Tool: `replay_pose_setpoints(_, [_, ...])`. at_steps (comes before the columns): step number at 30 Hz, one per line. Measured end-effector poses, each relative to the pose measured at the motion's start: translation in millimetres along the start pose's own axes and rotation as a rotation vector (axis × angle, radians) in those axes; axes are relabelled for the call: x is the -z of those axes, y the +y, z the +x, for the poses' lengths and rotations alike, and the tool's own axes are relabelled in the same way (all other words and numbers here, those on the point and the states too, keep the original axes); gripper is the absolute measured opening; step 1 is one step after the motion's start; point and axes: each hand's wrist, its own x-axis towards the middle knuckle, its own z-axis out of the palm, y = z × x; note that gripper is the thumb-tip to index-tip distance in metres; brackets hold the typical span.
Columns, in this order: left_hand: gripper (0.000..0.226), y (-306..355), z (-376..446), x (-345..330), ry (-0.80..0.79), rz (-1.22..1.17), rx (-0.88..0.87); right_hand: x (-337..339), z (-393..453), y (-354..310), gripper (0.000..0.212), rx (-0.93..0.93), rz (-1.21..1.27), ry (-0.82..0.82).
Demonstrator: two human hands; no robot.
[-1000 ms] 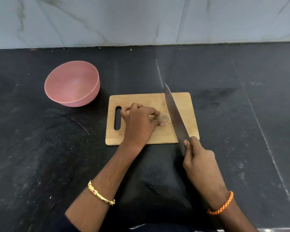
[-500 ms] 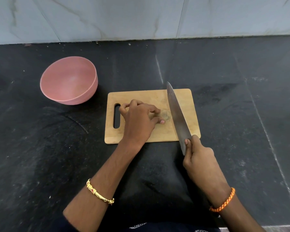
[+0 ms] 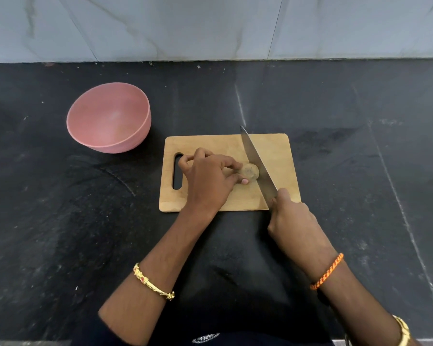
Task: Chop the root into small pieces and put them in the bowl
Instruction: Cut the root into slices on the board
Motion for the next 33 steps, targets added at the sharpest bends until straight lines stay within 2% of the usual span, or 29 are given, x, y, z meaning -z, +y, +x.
replay_pose_setpoints(4, [0.027, 5.1, -4.4, 1.2, 0.003, 0.026, 0.014, 0.0, -20.5, 13.2, 0.012, -0.014, 0.023, -0.044])
replay_pose_setpoints(8, [0.026, 8.3, -4.5, 3.5, -0.012, 0.024, 0.02, 2.9, -37.0, 23.6, 0.023, 0.039, 0.165, 0.139])
replay_pose_setpoints(10, [0.026, 10.1, -4.8, 5.0, -0.023, 0.032, 0.029, 5.7, -35.7, 21.8, 0.024, 0.066, 0.184, 0.17])
replay_pose_setpoints(33, [0.028, 7.4, -3.9, 2.8, -0.011, 0.024, 0.019, -2.2, -17.0, 18.0, 0.023, 0.061, 0.109, 0.096])
